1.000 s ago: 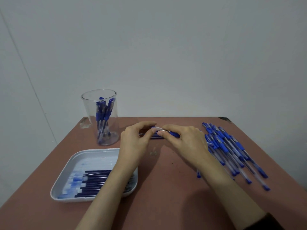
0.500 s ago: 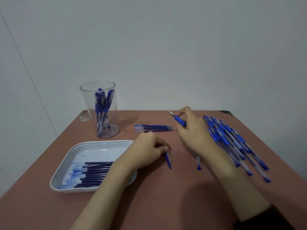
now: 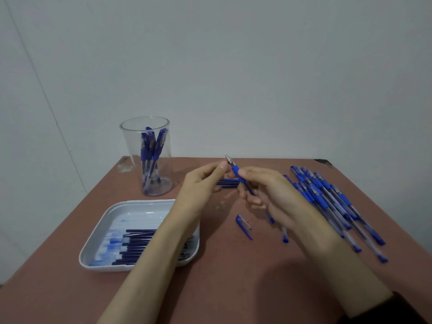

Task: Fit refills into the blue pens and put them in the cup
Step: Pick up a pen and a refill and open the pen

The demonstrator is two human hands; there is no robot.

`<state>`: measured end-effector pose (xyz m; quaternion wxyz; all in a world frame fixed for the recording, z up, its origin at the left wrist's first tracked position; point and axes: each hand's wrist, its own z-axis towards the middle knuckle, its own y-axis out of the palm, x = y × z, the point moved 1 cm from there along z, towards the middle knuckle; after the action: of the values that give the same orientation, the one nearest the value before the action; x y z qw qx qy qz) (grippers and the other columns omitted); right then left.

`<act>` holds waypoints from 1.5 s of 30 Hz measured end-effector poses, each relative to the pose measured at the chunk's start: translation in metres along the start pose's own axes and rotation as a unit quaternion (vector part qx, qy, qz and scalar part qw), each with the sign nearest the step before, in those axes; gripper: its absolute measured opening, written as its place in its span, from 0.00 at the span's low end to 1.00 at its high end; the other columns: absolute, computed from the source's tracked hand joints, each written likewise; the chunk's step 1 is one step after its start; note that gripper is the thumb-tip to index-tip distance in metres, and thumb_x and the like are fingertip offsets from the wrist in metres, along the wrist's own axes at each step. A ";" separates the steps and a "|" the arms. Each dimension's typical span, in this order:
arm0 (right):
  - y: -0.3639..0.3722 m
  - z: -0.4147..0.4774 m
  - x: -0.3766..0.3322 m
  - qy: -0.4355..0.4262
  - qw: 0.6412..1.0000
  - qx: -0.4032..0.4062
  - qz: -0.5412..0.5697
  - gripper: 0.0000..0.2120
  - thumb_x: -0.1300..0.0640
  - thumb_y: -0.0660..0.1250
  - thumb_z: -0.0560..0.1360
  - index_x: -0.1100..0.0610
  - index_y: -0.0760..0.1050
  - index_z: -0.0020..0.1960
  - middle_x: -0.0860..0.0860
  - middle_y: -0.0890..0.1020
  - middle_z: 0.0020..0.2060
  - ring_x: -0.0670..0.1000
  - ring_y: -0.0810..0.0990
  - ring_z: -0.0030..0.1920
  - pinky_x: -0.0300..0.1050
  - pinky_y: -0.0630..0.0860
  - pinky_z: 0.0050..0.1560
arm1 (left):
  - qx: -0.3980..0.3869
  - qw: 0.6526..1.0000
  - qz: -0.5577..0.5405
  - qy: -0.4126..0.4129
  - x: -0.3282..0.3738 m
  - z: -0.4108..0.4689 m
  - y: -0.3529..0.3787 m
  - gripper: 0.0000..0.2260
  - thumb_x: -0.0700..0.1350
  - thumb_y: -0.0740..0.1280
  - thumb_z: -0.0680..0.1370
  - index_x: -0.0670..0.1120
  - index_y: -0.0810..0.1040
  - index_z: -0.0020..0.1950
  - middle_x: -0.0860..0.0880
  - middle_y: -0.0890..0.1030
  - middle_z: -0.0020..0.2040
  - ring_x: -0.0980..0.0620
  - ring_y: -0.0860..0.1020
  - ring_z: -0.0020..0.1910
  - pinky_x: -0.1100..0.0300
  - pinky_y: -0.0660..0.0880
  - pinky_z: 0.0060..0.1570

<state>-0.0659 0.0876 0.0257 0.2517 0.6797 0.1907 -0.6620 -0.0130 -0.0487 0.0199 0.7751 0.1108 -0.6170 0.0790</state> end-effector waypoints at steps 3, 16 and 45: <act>0.006 -0.004 -0.001 0.057 0.993 -0.077 0.074 0.13 0.56 0.59 0.76 0.61 0.81 0.46 0.52 0.70 0.26 0.44 0.60 0.19 0.36 0.53 0.22 | -0.058 0.991 -0.116 -0.028 0.002 -0.001 0.000 0.10 0.43 0.60 0.80 0.48 0.80 0.54 0.52 0.84 0.42 0.60 0.81 0.51 0.68 0.76 0.49; 0.009 -0.003 0.002 0.005 0.992 -0.092 0.086 0.14 0.52 0.63 0.71 0.61 0.78 0.49 0.50 0.68 0.24 0.42 0.58 0.20 0.37 0.50 0.24 | -0.030 0.980 -0.197 0.001 0.007 -0.002 -0.001 0.10 0.43 0.66 0.70 0.40 0.79 0.49 0.53 0.79 0.31 0.59 0.78 0.35 0.65 0.76 0.45; 0.010 -0.004 0.005 -0.220 0.930 0.117 -0.271 0.08 0.56 0.70 0.75 0.42 0.80 0.45 0.56 0.76 0.28 0.49 0.72 0.29 0.38 0.69 0.32 | 0.108 0.989 -0.100 -0.015 0.000 0.000 -0.004 0.02 0.43 0.71 0.73 0.46 0.80 0.41 0.49 0.79 0.38 0.53 0.76 0.42 0.63 0.74 0.45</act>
<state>-0.0566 0.0816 0.0213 0.0170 0.4644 0.2283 -0.8555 -0.0121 -0.0522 0.0198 0.7536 0.2560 -0.6019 0.0649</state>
